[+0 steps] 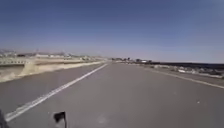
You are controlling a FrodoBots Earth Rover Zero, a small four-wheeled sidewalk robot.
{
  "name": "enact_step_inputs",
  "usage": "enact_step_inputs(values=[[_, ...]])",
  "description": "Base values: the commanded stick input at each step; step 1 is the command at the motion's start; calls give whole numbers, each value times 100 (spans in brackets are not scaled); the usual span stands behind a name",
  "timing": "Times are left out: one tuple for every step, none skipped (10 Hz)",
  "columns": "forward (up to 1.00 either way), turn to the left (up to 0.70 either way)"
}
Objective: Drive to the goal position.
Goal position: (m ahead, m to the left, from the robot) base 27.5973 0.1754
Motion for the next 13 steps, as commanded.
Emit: enact_step_inputs(values=[[100, 0], [100, 0], [100, 0], [100, 0], [100, 0], [100, 0], [100, 0], [100, 0], [100, 0], [100, 0], [100, 0], [100, 0], [100, 0]])
